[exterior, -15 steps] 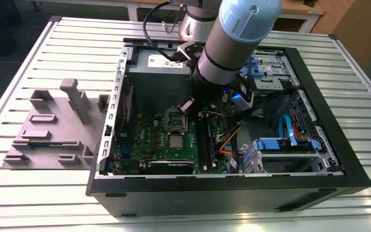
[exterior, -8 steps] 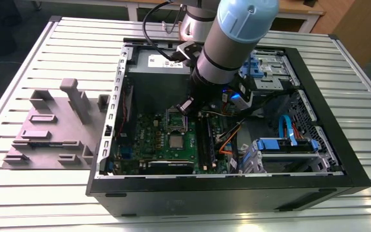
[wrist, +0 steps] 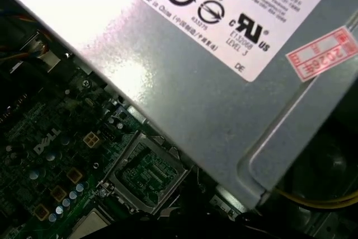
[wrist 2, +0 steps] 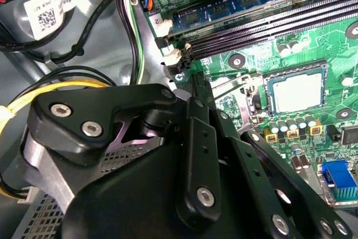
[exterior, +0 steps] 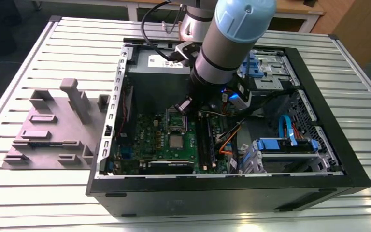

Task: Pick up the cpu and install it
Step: 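Close the cpu cover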

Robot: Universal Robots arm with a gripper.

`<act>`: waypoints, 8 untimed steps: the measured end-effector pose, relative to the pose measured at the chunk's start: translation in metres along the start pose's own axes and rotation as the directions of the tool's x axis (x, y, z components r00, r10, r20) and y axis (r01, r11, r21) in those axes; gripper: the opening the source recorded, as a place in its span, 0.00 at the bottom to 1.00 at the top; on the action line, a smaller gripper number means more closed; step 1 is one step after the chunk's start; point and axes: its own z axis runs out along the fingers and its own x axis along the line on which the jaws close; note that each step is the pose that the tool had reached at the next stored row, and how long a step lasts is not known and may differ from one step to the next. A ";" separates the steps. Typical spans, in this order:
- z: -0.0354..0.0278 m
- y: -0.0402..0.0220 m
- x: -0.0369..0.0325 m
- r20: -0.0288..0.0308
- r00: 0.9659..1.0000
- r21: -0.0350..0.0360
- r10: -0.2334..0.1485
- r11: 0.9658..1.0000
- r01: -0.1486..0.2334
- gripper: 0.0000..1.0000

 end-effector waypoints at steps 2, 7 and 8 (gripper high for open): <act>0.0001 0.0008 0.0010 0.001 1.000 0.001 0.000 1.000 0.000 0.10; 0.0008 0.0039 0.0048 0.012 1.000 -0.004 -0.002 1.000 0.002 0.10; 0.0009 0.0041 0.0050 0.013 1.000 -0.005 -0.003 1.000 0.003 0.10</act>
